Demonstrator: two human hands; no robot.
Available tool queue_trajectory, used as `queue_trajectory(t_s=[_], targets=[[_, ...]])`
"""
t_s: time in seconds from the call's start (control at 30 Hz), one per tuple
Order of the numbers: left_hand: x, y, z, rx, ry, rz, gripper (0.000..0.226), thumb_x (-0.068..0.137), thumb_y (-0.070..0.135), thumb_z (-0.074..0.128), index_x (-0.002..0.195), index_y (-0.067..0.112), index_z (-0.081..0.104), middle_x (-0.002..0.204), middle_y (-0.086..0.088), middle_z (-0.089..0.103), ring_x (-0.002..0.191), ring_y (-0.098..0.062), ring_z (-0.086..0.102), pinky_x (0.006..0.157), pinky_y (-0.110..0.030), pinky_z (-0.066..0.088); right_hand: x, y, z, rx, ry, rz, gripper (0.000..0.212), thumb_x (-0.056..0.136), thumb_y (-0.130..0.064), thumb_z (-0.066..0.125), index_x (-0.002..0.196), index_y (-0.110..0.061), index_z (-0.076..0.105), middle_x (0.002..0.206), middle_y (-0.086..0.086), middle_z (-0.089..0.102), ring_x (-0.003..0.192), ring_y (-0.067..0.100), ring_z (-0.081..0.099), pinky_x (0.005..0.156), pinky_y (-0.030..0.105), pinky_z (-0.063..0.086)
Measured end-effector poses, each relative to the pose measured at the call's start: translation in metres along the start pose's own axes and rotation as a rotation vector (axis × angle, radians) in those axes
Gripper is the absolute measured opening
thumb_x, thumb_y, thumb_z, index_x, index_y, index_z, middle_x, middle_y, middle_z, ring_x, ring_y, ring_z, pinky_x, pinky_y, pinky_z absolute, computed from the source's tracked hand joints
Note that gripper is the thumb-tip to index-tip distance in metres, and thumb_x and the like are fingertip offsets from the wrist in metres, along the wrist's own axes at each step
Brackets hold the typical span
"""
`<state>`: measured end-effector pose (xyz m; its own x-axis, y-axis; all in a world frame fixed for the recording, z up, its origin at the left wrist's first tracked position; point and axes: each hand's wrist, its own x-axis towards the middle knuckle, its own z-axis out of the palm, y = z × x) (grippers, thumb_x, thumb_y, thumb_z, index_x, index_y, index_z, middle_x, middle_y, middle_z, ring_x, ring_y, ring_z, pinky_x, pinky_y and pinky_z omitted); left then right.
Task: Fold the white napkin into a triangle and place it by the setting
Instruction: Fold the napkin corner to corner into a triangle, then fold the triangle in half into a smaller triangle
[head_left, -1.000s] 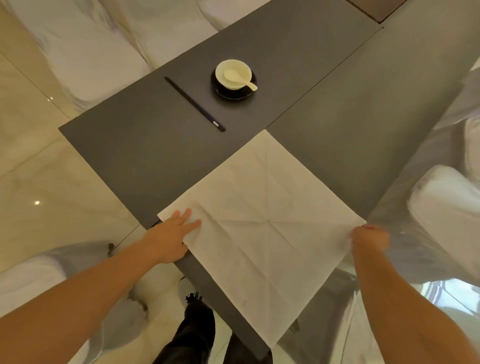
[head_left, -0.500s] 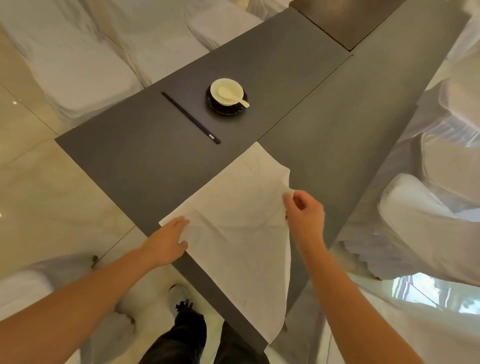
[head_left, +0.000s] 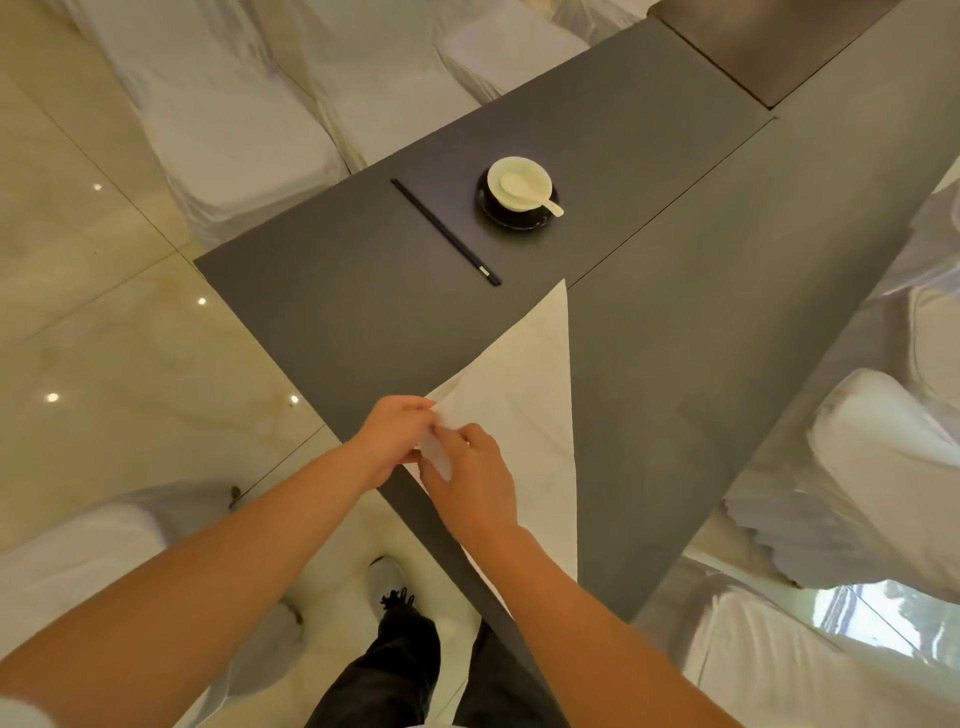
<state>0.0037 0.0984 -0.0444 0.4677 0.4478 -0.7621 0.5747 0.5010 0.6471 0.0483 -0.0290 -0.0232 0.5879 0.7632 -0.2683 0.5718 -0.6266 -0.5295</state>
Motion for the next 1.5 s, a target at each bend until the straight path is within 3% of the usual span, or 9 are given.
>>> queue_trajectory(t_s=[0.3, 0.53, 0.63, 0.83, 0.93, 1.07, 1.23, 1.37, 1.5], targets=[[0.009, -0.017, -0.02, -0.116, 0.114, -0.02, 0.011, 0.09, -0.001, 0.061, 0.092, 0.007, 0.068, 0.106, -0.019, 0.068, 0.092, -0.031, 0.066, 0.079, -0.039, 0.056, -0.066, 0.083, 0.026, -0.273, -0.205, 0.249, 0.075, 0.082, -0.046, 0.066, 0.141, -0.024, 0.025, 0.138, 0.007, 0.039, 0.118, 0.028, 0.042, 0.094, 0.037, 0.048], [0.007, 0.006, 0.005, -0.359, -0.069, -0.079, 0.03, 0.093, -0.005, 0.054, 0.122, -0.002, 0.059, 0.118, -0.018, 0.066, 0.102, -0.028, 0.067, 0.064, -0.035, 0.061, -0.104, 0.1, 0.033, -0.245, -0.187, 0.278, 0.06, 0.084, -0.052, 0.062, 0.13, -0.021, 0.04, 0.131, 0.003, 0.045, 0.115, 0.024, 0.046, 0.097, 0.037, 0.047], [0.0, 0.024, 0.024, -0.314, -0.181, -0.005, 0.03, 0.092, -0.008, 0.053, 0.121, -0.001, 0.061, 0.113, -0.016, 0.069, 0.098, -0.025, 0.068, 0.068, -0.032, 0.062, -0.107, 0.099, 0.033, -0.2, -0.165, 0.284, 0.046, 0.091, -0.037, 0.06, 0.13, -0.022, 0.041, 0.13, 0.002, 0.048, 0.112, 0.021, 0.05, 0.096, 0.035, 0.048], [0.029, -0.021, -0.027, 0.278, 0.232, 0.032, 0.01, 0.078, 0.014, 0.075, 0.075, 0.022, 0.071, 0.101, -0.014, 0.072, 0.096, -0.03, 0.069, 0.083, -0.048, 0.06, -0.12, 0.109, 0.029, -0.2, -0.146, 0.289, 0.045, 0.092, -0.017, 0.059, 0.133, -0.021, 0.04, 0.132, 0.003, 0.047, 0.112, 0.022, 0.05, 0.093, 0.034, 0.051], [0.028, -0.04, -0.035, 0.498, 0.259, 0.028, 0.012, 0.079, 0.017, 0.077, 0.076, 0.022, 0.067, 0.098, -0.01, 0.071, 0.096, -0.03, 0.067, 0.088, -0.046, 0.058, -0.13, 0.115, 0.03, -0.218, -0.13, 0.257, 0.038, 0.093, -0.016, 0.056, 0.13, -0.019, 0.046, 0.129, 0.004, 0.052, 0.107, 0.022, 0.053, 0.09, 0.032, 0.051], [0.024, -0.035, -0.018, 0.383, 0.234, 0.058, 0.012, 0.083, 0.015, 0.073, 0.093, 0.021, 0.069, 0.107, -0.009, 0.068, 0.1, -0.029, 0.066, 0.087, -0.044, 0.058, -0.142, 0.121, 0.03, -0.199, -0.126, 0.224, 0.027, 0.097, -0.022, 0.051, 0.124, -0.021, 0.053, 0.127, 0.001, 0.055, 0.108, 0.02, 0.055, 0.093, 0.03, 0.049], [0.02, -0.013, 0.0, -0.126, -0.004, 0.088, 0.011, 0.089, 0.012, 0.068, 0.1, 0.011, 0.068, 0.103, -0.009, 0.07, 0.095, -0.024, 0.068, 0.08, -0.039, 0.059, -0.149, 0.13, 0.029, -0.187, -0.114, 0.223, 0.033, 0.093, -0.016, 0.059, 0.126, -0.022, 0.054, 0.126, 0.002, 0.056, 0.106, 0.021, 0.057, 0.09, 0.031, 0.052], [0.033, -0.031, -0.012, 0.069, 0.313, -0.016, 0.007, 0.086, 0.017, 0.073, 0.092, 0.015, 0.069, 0.101, -0.01, 0.068, 0.095, -0.027, 0.067, 0.068, -0.036, 0.061, -0.153, 0.139, 0.031, -0.195, -0.144, 0.251, 0.038, 0.094, -0.016, 0.058, 0.13, -0.026, 0.049, 0.129, -0.001, 0.05, 0.109, 0.019, 0.052, 0.094, 0.027, 0.049], [0.031, -0.032, -0.007, 0.207, 0.315, -0.042, 0.018, 0.087, 0.022, 0.071, 0.103, 0.012, 0.068, 0.087, -0.007, 0.069, 0.067, -0.019, 0.068, 0.058, -0.027, 0.058, -0.155, 0.146, 0.034, -0.188, -0.148, 0.273, 0.026, 0.099, -0.022, 0.048, 0.124, -0.023, 0.054, 0.126, 0.0, 0.053, 0.108, 0.018, 0.052, 0.094, 0.029, 0.05]])
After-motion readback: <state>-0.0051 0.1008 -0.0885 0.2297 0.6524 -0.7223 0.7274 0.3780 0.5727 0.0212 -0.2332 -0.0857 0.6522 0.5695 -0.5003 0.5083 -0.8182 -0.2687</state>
